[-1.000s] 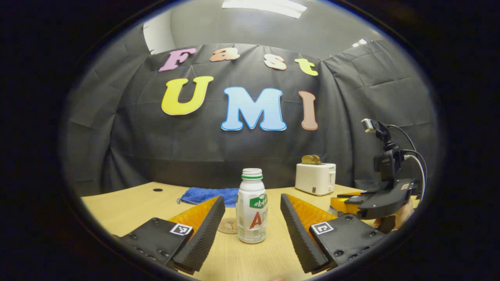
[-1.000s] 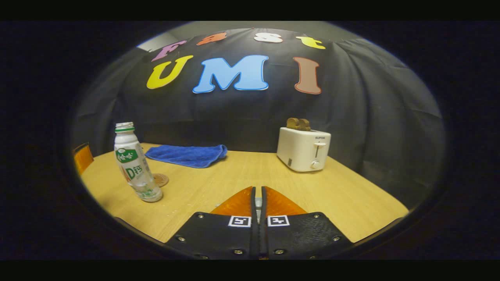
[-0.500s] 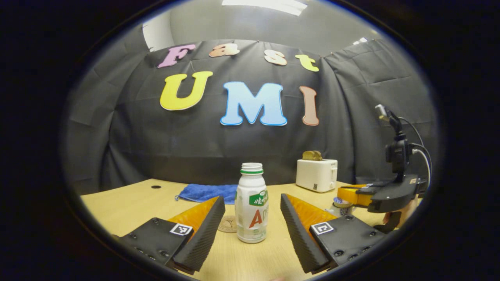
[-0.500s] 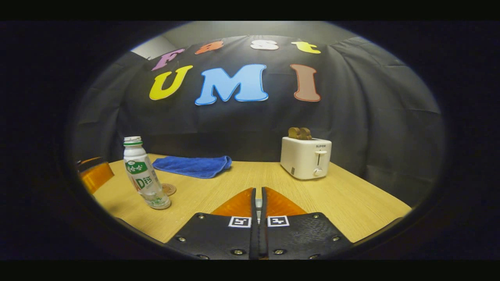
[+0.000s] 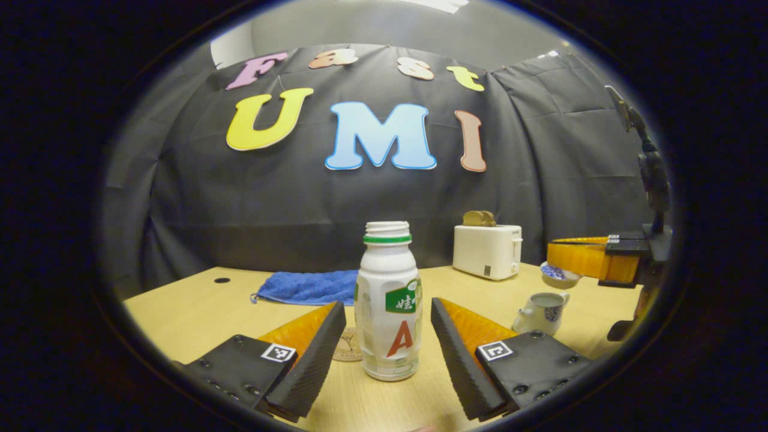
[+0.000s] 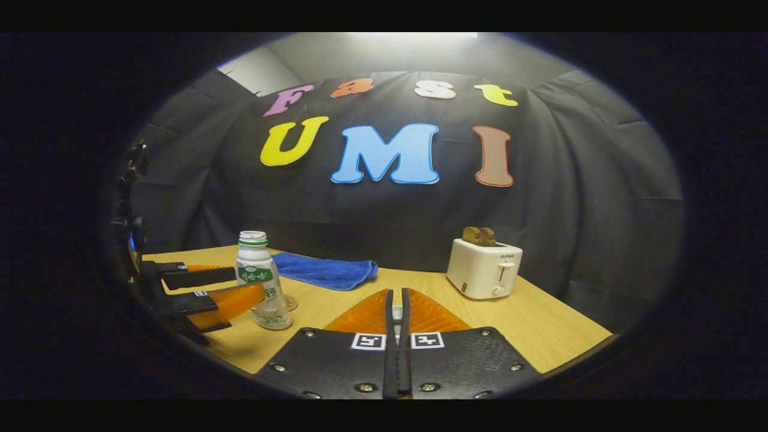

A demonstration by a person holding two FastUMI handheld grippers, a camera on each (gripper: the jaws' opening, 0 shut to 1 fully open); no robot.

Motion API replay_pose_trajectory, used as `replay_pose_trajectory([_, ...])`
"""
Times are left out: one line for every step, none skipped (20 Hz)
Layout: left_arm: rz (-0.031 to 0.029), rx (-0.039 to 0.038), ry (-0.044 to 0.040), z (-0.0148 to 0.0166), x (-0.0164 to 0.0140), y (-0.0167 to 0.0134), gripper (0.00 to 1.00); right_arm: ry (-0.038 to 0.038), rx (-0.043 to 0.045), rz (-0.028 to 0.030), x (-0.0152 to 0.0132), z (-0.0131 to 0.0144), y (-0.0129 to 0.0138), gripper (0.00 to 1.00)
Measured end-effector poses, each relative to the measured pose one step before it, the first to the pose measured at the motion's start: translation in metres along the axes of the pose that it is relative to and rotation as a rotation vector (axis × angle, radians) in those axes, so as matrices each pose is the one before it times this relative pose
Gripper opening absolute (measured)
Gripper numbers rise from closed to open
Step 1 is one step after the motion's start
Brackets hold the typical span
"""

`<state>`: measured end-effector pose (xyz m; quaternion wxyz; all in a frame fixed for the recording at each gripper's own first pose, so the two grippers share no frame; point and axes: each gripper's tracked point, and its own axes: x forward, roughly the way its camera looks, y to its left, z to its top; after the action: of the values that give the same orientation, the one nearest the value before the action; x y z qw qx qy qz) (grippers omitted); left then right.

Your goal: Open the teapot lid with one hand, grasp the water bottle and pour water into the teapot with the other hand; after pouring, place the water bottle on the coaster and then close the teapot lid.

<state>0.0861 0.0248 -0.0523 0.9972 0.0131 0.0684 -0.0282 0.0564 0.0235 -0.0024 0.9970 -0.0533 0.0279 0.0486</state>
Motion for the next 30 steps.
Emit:
replay_pose_trajectory([-0.00931,-0.00874,0.01638,-0.00397,0.00507,0.00106,0.98,-0.00764,-0.00604,-0.00174,-0.00085,0.00343,-0.00003,0.01])
replay_pose_trajectory([-0.01262,-0.00712,0.01860,-0.00630,0.00534,0.00041,0.98,-0.00403,-0.00490,-0.00173,-0.00048,0.00077,-0.00056,0.01])
replay_pose_trajectory([-0.01158,-0.00138,0.00753,-0.00117,0.00499,0.00039,0.98,0.00040,-0.00111,0.00102,0.00002,0.00047,0.00046,0.01])
replay_pose_trajectory([-0.00884,0.00785,-0.00866,0.00381,0.00522,0.00017,0.98,0.00169,0.00476,0.00242,0.00028,-0.00091,0.00121,0.01])
replay_pose_trajectory([-0.00550,0.01088,-0.00709,0.00315,0.00132,0.00052,0.99,0.00308,0.00631,0.00291,-0.00081,0.00004,0.00165,0.01])
replay_pose_trajectory([-0.01041,0.01544,-0.00072,-0.00187,0.00394,-0.00065,0.99,0.00229,0.00324,0.00086,-0.00064,-0.00046,-0.00030,0.01])
replay_pose_trajectory([-0.00965,0.01912,0.00433,-0.00218,0.00283,-0.00346,0.99,0.00006,0.00098,0.00069,0.00065,0.00062,-0.00023,0.01])
replay_pose_trajectory([-0.00691,0.01195,-0.00686,0.00253,0.00304,-0.00215,0.99,0.00137,-0.00104,-0.00234,0.00082,-0.00060,-0.00061,0.00])
replay_pose_trajectory([-0.00176,0.00317,-0.00640,-0.00007,0.00307,-0.00157,0.99,0.00102,-0.00058,-0.00065,0.00003,0.00057,-0.00067,0.00])
replay_pose_trajectory([-0.00219,-0.00361,-0.00510,0.00144,0.00190,-0.00179,0.99,0.00188,0.00172,0.00120,0.00050,-0.00099,0.00013,0.01])
replay_pose_trajectory([0.00664,-0.00811,-0.00638,0.00034,-0.00006,0.00058,0.99,0.00070,0.00326,0.00064,-0.00020,0.00007,-0.00041,0.00])
replay_pose_trajectory([-0.00331,-0.00565,-0.00140,0.00004,0.00339,-0.00064,0.99,0.00165,0.00518,0.00008,-0.00137,-0.00074,-0.00082,0.01])
replay_pose_trajectory([0.00267,-0.00738,0.00319,-0.00046,-0.00390,-0.00199,0.89,-0.00133,0.00418,0.00047,-0.00114,0.00023,-0.00119,0.01])
replay_pose_trajectory([0.00537,-0.00399,0.00353,0.00073,-0.00232,0.00092,0.80,-0.00324,0.00200,0.00037,-0.00167,0.00105,-0.00042,0.00])
replay_pose_trajectory([-0.00149,-0.00280,0.00546,-0.00027,-0.00216,-0.00136,0.77,-0.00508,-0.00300,-0.00054,-0.00207,0.00177,-0.00085,0.00])
replay_pose_trajectory([-0.00256,0.00166,0.00608,0.00017,-0.00212,-0.00204,0.72,-0.00673,-0.00455,-0.00216,-0.00343,0.00119,-0.00168,0.00])
replay_pose_trajectory([0.00259,0.00642,0.00362,0.00062,-0.00334,-0.00050,0.79,-0.00327,-0.00524,0.00084,-0.00383,0.00169,-0.00081,0.00])
replay_pose_trajectory([0.00626,0.00578,0.00079,0.00153,-0.00219,0.00069,0.75,0.00027,-0.00374,0.00351,-0.00283,-0.00102,0.00004,0.01])
replay_pose_trajectory([0.00093,0.00254,0.00102,0.00067,-0.00246,-0.00035,0.70,0.00327,-0.00253,0.00355,-0.00399,-0.00173,-0.00082,0.01])
replay_pose_trajectory([-0.00035,0.00131,-0.00006,0.00172,-0.00300,-0.00089,0.79,0.00602,-0.00051,0.00465,-0.00394,-0.00184,-0.00046,0.01])
replay_pose_trajectory([0.00187,0.00374,-0.00480,0.00275,-0.00289,-0.00032,0.79,0.00385,0.00150,0.00490,-0.00365,-0.00129,-0.00088,0.01])
replay_pose_trajectory([0.00212,0.01995,-0.00894,0.00515,-0.00381,-0.00109,0.78,0.00322,0.00029,0.00272,-0.00554,-0.00201,-0.00089,0.01])
replay_pose_trajectory([0.00980,0.03512,-0.01246,0.00535,-0.00284,0.00028,0.78,0.00394,0.00028,0.00388,-0.00554,-0.00160,-0.00074,0.01])
replay_pose_trajectory([0.01291,0.04571,-0.01184,0.00653,-0.00181,0.00074,0.78,0.00696,0.00091,0.00391,-0.00602,-0.00288,-0.00078,0.00])
replay_pose_trajectory([0.00845,0.04380,-0.00807,0.00443,-0.00209,-0.00024,0.70,0.00620,0.00498,0.00992,-0.00711,-0.00351,0.00154,0.01])
replay_pose_trajectory([0.00046,0.04190,-0.00606,0.00011,-0.00074,-0.00192,0.72,0.00893,0.00225,0.00689,-0.00777,-0.00325,0.00052,0.01])
replay_pose_trajectory([-0.00230,0.04132,-0.00605,0.00375,-0.00125,-0.00322,0.74,0.00646,-0.00292,-0.00549,-0.00729,-0.00323,-0.00338,0.01])
replay_pose_trajectory([-0.00504,0.04867,0.00331,0.00053,-0.00005,-0.00624,0.78,0.00519,-0.00364,-0.01148,-0.00624,-0.00488,-0.00598,0.01])
replay_pose_trajectory([-0.00687,0.04843,0.00065,0.00079,0.00115,-0.00557,0.74,0.00882,0.00001,-0.01445,-0.00680,-0.00492,-0.00673,0.01])
replay_pose_trajectory([-0.01068,0.04505,0.00583,-0.00112,0.00166,-0.00671,0.78,0.01089,0.01063,-0.01162,-0.00585,-0.00749,-0.00603,0.01])
